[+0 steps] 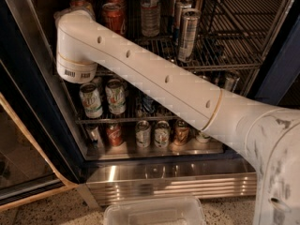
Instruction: Pick coke can from top shelf of fridge
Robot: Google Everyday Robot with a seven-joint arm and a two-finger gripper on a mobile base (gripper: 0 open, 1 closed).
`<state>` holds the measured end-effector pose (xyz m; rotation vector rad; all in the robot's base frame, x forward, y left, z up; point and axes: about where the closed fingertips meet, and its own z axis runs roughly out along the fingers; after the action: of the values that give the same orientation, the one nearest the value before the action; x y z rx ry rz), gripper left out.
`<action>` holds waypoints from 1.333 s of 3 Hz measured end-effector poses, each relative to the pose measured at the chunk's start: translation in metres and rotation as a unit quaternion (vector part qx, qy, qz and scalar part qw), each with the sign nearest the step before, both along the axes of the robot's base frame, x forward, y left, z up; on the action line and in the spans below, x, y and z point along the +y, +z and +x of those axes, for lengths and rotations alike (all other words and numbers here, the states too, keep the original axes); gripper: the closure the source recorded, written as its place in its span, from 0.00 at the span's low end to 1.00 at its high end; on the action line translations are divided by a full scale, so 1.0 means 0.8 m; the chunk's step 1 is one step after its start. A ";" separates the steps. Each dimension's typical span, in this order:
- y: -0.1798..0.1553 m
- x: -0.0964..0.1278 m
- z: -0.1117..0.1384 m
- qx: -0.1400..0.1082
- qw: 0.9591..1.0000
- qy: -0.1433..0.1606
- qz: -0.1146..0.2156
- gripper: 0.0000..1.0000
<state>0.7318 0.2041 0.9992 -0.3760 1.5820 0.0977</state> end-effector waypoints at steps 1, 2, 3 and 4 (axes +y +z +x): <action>0.000 -0.003 -0.004 0.000 1.000 -0.011 -0.007 0.45; -0.005 -0.005 0.001 0.004 1.000 -0.012 -0.006 0.45; -0.015 -0.009 0.011 0.012 1.000 -0.019 -0.003 0.44; -0.025 -0.015 0.022 0.017 1.000 -0.025 0.002 0.34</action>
Offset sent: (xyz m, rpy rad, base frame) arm -0.0051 -0.0053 -0.0010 -0.0254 0.0057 -0.0364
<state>0.7495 0.1919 0.9790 -0.3328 1.6241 0.0696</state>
